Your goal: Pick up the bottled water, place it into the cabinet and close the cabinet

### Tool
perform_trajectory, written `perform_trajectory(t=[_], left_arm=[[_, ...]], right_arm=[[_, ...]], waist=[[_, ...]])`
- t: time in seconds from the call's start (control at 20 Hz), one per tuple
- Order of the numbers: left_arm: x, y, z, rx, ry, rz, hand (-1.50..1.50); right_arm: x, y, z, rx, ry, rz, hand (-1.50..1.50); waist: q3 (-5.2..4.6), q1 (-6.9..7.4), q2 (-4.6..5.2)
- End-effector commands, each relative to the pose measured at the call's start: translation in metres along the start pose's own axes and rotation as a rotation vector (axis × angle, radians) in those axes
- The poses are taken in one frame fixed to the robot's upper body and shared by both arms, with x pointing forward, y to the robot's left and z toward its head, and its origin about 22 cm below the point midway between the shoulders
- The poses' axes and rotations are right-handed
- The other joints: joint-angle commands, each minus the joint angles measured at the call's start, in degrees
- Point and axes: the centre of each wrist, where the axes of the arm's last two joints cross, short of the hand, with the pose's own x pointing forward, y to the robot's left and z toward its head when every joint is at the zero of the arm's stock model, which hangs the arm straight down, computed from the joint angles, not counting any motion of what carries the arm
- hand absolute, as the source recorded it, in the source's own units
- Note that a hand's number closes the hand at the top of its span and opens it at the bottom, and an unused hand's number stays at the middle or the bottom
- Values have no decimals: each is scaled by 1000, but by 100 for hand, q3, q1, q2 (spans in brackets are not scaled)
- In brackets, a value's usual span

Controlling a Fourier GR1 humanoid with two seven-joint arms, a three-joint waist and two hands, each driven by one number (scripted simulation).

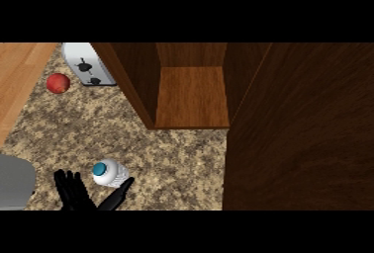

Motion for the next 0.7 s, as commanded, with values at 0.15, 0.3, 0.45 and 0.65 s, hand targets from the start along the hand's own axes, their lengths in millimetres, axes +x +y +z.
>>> perform_trajectory(t=[0.15, 0.3, 0.45, 0.65], left_arm=[[-33, 2, -19, 34, 5, 26, -150], [-38, 6, -14, -3, 1, 109, -150], [-44, 12, -13, -27, -6, 175, -150], [-49, -3, -30, -41, -32, 246, -150]], right_arm=[[33, 8, -5, -12, -62, -2, -150], [32, 5, -6, -17, -78, -4, -150], [44, 2, -5, 0, -57, 10, -150], [33, -3, -3, 4, -74, 19, -150]], waist=[[5, -24, 7], [7, 7, 7], [4, 13, 14], [6, -8, 14]])
